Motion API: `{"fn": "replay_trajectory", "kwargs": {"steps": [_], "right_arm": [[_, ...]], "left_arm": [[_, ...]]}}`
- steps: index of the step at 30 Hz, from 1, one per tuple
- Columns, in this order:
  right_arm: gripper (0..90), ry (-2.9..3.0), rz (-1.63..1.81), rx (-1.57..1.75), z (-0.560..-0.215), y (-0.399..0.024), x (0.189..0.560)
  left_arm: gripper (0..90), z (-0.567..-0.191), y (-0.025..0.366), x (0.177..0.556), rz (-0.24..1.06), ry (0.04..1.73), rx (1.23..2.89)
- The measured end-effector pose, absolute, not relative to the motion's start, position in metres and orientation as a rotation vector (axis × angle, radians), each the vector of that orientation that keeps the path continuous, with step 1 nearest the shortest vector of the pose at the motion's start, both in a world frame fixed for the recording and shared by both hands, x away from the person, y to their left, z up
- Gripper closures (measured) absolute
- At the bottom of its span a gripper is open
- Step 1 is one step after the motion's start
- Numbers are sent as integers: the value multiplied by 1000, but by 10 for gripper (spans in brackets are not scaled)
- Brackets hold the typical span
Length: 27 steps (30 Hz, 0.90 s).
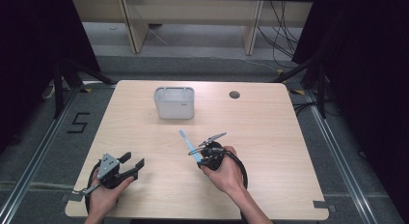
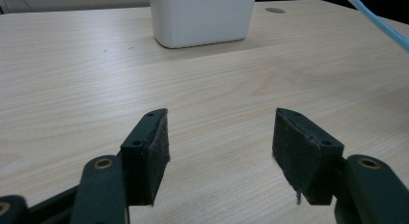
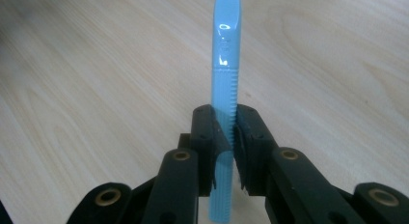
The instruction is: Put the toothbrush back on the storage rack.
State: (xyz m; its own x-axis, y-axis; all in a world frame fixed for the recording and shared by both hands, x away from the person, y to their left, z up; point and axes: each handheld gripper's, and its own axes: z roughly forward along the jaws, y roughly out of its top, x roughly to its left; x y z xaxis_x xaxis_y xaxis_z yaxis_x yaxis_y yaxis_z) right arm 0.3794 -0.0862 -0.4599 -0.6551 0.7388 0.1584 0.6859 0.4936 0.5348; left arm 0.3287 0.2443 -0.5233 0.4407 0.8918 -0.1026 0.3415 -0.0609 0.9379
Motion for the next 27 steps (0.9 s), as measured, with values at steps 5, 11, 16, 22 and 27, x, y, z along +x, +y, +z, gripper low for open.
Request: {"fn": "replay_trajectory", "kwargs": {"steps": [5, 11, 16, 22, 27], "right_arm": [[792, 2592, 972, 1202, -465, -90, 376], [792, 2548, 1076, 1142, -472, -91, 372], [792, 2471, 1198, 1057, -476, -94, 369], [791, 2383, 1356, 974, -481, -91, 365], [791, 2324, 1424, 972, -486, -86, 360]], "left_arm": [[374, -523, 244, 328, 643, 1104, 1634], [380, -523, 245, 328, 637, 1102, 1622], [389, -523, 244, 328, 625, 1083, 1606], [391, -509, 233, 325, 555, 1040, 1575], [405, -495, 218, 325, 495, 983, 1569]]}}
